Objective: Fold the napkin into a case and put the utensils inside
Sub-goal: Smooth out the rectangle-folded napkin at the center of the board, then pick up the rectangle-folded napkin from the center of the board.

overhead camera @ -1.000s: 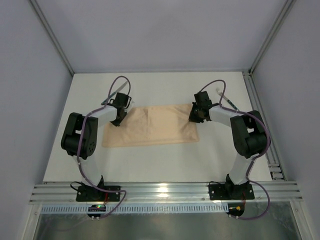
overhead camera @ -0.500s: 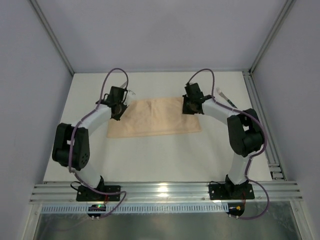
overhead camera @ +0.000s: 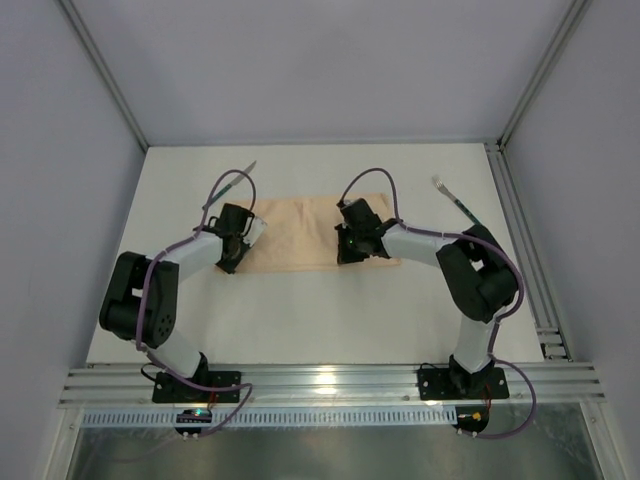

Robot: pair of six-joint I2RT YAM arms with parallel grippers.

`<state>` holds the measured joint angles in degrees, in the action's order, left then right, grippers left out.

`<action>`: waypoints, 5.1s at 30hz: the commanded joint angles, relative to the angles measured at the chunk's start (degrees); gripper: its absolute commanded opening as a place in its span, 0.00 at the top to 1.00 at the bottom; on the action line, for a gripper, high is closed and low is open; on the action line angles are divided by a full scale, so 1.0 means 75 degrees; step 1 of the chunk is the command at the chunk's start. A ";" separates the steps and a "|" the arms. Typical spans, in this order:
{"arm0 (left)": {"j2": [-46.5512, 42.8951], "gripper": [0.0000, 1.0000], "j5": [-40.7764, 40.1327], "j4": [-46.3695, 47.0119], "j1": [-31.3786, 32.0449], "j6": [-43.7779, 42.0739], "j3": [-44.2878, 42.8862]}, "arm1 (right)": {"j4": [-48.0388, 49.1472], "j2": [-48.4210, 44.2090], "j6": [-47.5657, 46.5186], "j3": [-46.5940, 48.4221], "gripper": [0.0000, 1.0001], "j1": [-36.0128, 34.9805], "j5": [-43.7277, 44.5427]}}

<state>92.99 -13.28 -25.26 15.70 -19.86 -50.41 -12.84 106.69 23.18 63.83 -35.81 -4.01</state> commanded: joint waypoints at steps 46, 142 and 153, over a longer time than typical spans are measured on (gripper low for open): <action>-0.0095 1.00 0.0179 0.0647 0.1819 -0.0433 -0.0451 | 0.0365 -0.2296 0.1398 -0.3179 0.96 0.2818 -0.0309; -0.1243 0.95 0.0223 0.0614 -0.0875 0.0280 0.0757 | -0.0361 -0.3279 0.1328 -0.3191 0.96 0.3146 0.0077; -0.0751 0.94 0.0669 0.0368 -0.0863 0.0527 0.0417 | -0.2001 -0.2582 0.0110 -0.1495 0.96 0.1980 0.1444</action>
<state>86.56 -9.63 -22.09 9.45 -17.06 -45.45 -24.03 83.05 28.36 44.07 -15.33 -0.73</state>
